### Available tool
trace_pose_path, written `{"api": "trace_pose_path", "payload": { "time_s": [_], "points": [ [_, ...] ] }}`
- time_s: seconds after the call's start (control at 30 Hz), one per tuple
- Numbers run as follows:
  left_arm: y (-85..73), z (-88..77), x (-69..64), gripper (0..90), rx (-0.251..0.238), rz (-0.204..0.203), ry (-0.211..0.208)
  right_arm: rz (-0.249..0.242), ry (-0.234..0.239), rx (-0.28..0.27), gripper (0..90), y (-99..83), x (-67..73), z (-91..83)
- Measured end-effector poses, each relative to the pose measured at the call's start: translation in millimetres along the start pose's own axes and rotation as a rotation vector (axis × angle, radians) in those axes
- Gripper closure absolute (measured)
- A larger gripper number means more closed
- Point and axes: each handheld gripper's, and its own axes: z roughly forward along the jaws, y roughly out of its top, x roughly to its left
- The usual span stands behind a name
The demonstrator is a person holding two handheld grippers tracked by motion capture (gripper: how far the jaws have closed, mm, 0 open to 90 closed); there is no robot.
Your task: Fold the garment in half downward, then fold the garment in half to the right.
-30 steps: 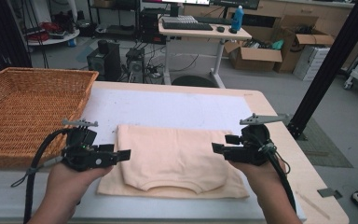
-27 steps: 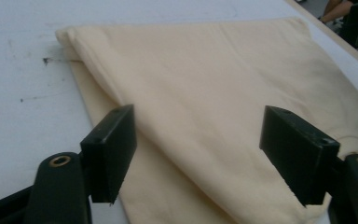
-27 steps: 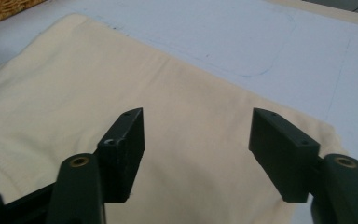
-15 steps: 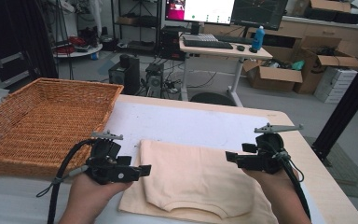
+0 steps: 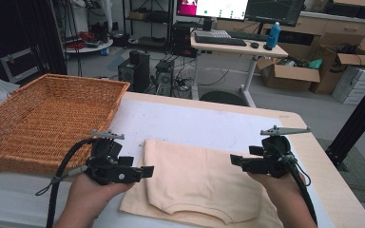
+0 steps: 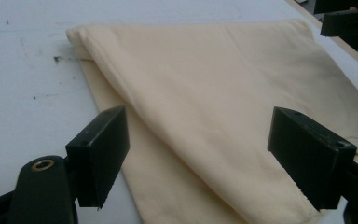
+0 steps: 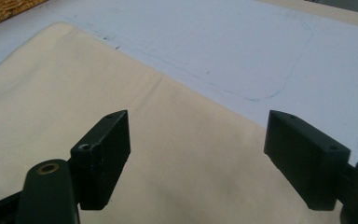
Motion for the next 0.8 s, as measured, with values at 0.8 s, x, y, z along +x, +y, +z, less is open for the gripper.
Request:
{"api": "trace_pose_path", "payload": {
  "time_s": [0.8],
  "points": [
    [-47.3,-19.2,-1.7,19.4,0.034,-0.065,0.0,-0.161,0.152,0.042,15.4,73.5,57.7,65.7]
  ]
}}
